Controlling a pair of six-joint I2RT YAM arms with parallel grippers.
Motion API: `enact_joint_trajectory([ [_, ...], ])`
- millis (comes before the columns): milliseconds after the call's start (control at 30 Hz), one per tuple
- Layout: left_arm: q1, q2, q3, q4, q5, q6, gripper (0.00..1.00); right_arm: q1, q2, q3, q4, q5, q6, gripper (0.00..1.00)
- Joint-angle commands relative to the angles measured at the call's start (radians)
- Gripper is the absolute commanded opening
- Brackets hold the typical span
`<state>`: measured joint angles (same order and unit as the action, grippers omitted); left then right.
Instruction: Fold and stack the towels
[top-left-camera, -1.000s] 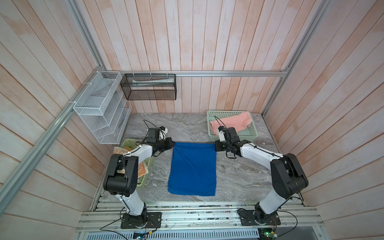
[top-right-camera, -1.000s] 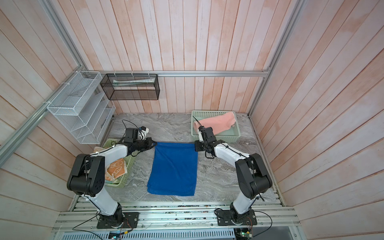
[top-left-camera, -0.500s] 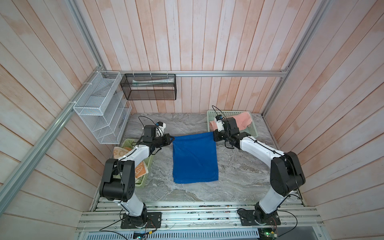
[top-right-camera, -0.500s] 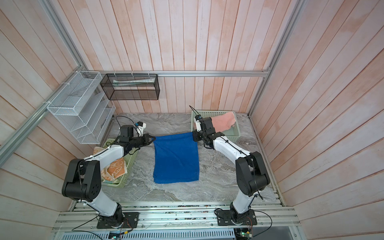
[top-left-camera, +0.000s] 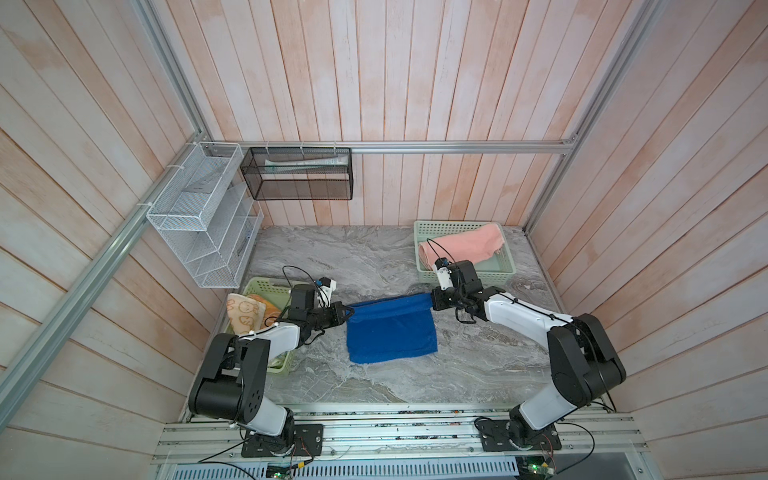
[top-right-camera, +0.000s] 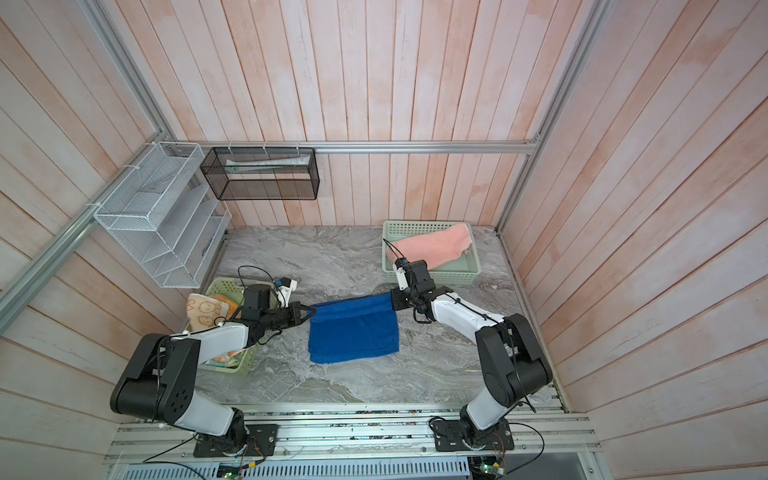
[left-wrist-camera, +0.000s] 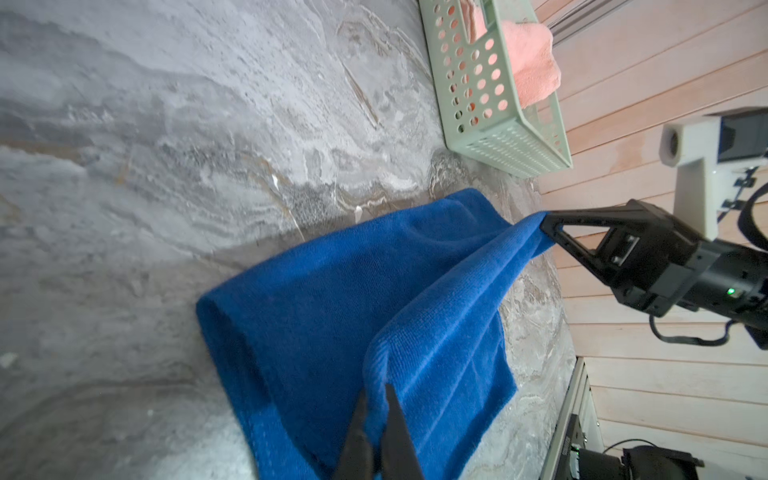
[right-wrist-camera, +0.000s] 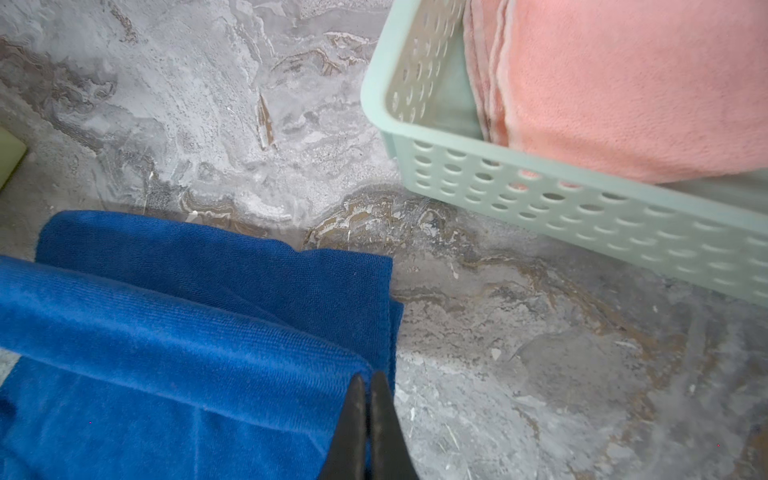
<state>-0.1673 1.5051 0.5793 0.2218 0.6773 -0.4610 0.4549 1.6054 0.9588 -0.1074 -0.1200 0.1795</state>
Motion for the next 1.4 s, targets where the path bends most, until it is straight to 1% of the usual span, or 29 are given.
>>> enact_joint_trajectory([
  [0, -0.008, -0.084, -0.024, 0.06, -0.016, 0.006, 0.0, 0.003, -0.052, -0.025, -0.003, -0.02, 0.012, 0.0],
  [167, -0.008, -0.141, -0.032, -0.007, -0.031, 0.036, 0.0, 0.003, -0.091, -0.027, -0.064, -0.049, -0.004, 0.0],
  [267, -0.008, -0.181, -0.053, -0.017, -0.037, 0.026, 0.0, 0.006, -0.12, -0.037, -0.087, -0.072, 0.004, 0.0],
  [567, -0.011, -0.252, -0.169, 0.021, -0.022, -0.046, 0.0, 0.016, -0.218, -0.182, -0.04, -0.167, 0.128, 0.0],
  [700, -0.01, -0.261, -0.222, 0.033, -0.029, -0.047, 0.0, 0.018, -0.202, -0.26, -0.001, -0.191, 0.153, 0.0],
  [833, -0.011, -0.233, -0.247, 0.046, -0.024, -0.046, 0.0, 0.021, -0.183, -0.285, 0.013, -0.212, 0.158, 0.0],
  [867, -0.009, -0.23, -0.252, 0.048, -0.02, -0.053, 0.02, 0.021, -0.183, -0.288, 0.01, -0.218, 0.154, 0.0],
  [933, -0.011, -0.25, -0.26, 0.034, -0.018, -0.062, 0.14, 0.021, -0.194, -0.286, -0.015, -0.234, 0.146, 0.0],
  [967, -0.011, -0.276, -0.263, 0.013, -0.019, -0.065, 0.21, 0.021, -0.203, -0.283, -0.037, -0.242, 0.143, 0.05],
  [1067, -0.011, -0.399, -0.268, -0.087, -0.043, -0.061, 0.35, 0.022, -0.253, -0.276, -0.141, -0.276, 0.131, 0.26],
  [1100, -0.01, -0.453, -0.268, -0.133, -0.061, -0.058, 0.37, 0.022, -0.278, -0.275, -0.178, -0.284, 0.127, 0.29],
  [1167, -0.008, -0.543, -0.264, -0.214, -0.099, -0.054, 0.39, 0.022, -0.324, -0.273, -0.24, -0.274, 0.126, 0.31],
  [1233, -0.004, -0.618, -0.257, -0.281, -0.162, -0.076, 0.41, 0.022, -0.367, -0.267, -0.278, -0.232, 0.14, 0.33],
  [1300, 0.002, -0.628, -0.242, -0.32, -0.188, -0.098, 0.42, 0.018, -0.386, -0.271, -0.272, -0.197, 0.168, 0.35],
  [1367, 0.003, -0.578, -0.206, -0.358, -0.19, -0.118, 0.43, 0.014, -0.378, -0.272, -0.247, -0.187, 0.198, 0.36],
])
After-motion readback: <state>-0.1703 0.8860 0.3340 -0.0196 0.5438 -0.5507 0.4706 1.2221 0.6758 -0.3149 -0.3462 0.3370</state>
